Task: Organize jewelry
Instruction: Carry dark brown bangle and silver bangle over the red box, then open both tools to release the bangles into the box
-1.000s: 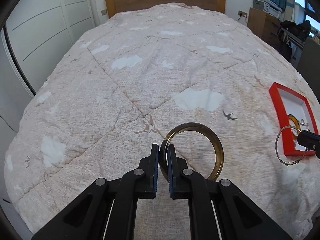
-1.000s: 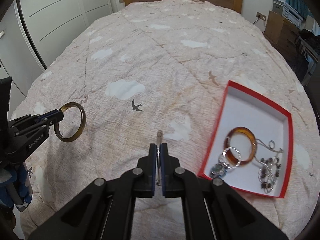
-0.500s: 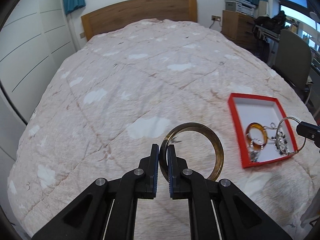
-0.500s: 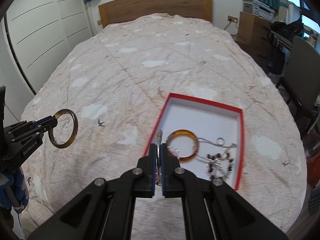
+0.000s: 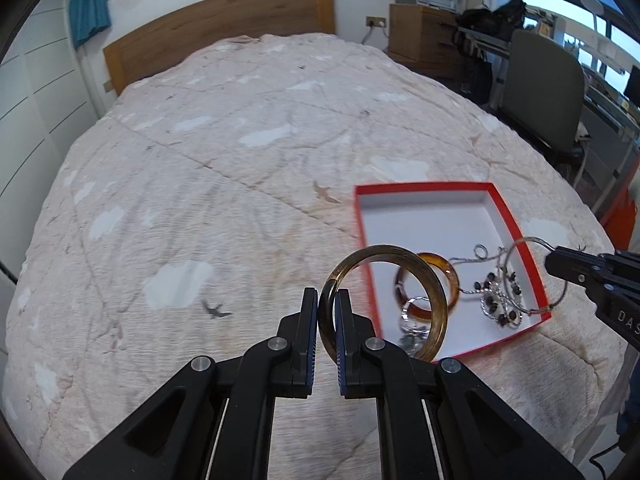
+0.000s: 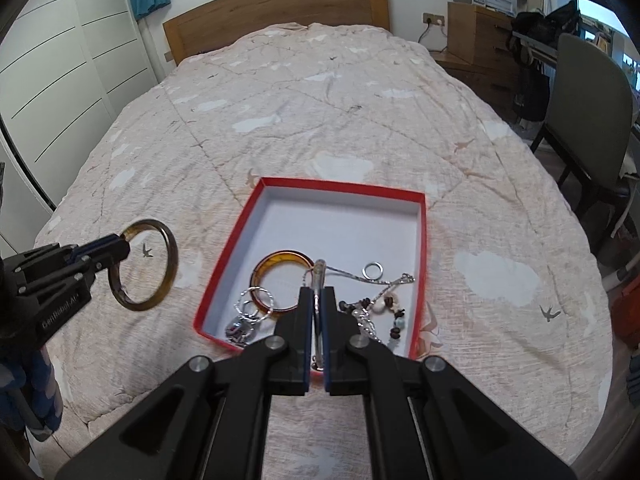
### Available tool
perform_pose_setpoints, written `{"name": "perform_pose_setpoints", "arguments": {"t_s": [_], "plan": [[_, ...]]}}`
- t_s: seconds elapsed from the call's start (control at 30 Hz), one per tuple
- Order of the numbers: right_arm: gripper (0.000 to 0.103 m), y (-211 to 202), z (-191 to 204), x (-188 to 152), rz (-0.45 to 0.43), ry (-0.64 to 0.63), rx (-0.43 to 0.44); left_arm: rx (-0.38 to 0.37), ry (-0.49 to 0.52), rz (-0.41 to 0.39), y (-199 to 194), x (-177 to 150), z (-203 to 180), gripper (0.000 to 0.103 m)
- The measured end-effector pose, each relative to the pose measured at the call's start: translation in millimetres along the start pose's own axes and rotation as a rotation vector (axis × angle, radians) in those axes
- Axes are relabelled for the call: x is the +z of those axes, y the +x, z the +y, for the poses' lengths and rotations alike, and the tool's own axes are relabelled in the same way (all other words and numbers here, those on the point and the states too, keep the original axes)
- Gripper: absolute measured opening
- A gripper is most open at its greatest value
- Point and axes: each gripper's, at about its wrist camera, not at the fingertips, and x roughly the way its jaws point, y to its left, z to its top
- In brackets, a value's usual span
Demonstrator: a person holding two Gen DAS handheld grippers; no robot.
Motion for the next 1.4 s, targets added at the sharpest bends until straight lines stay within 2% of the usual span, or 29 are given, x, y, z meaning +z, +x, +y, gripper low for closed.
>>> {"name": "perform_pose_setpoints", "arguments": {"t_s": [0.23,0.37,0.57,0.93,0.97,1.03,1.07,1.1,1.17,1.33,1.4], "plan": [[0.004,36,-21,9,0.004,0.024,0.025,-0.015,0.034,0.026,43,14,-31,0.008],[0.004,54,-30,17,-0.016,0.038,0.068,-0.044,0.019,0.02,64,21,-34,0.008],[0.004,81,-48,19,-0.01,0.06,0.06,-0.053,-0.007,0.04,97,21,-35,0.008],[0.008,104,-61,14,0.004,0.067,0.004,-0.037,0.003,-0.002,103,17,-37,0.011],[0.008,104,-61,13,0.005,0.068,0.002,-0.044,-0.002,-0.003,102,17,-36,0.013],[0.009,104,-61,12,0.011,0.065,-0.01,-0.054,-0.018,0.006,101,16,-32,0.029],[0.013,103,-61,12,0.013,0.064,-0.019,-0.059,-0.025,0.005,100,15,-31,0.036],[0.015,101,-62,12,0.013,0.067,-0.02,-0.057,-0.028,0.002,99,14,-31,0.037],[0.028,95,-62,12,0.005,0.074,-0.032,-0.057,-0.028,0.003,95,12,-29,0.037],[0.029,73,-56,13,-0.014,0.08,-0.042,-0.071,-0.048,-0.018,70,7,-22,0.037],[0.029,63,-50,12,-0.018,0.076,-0.039,-0.072,-0.065,-0.03,54,2,-17,0.045]]}}
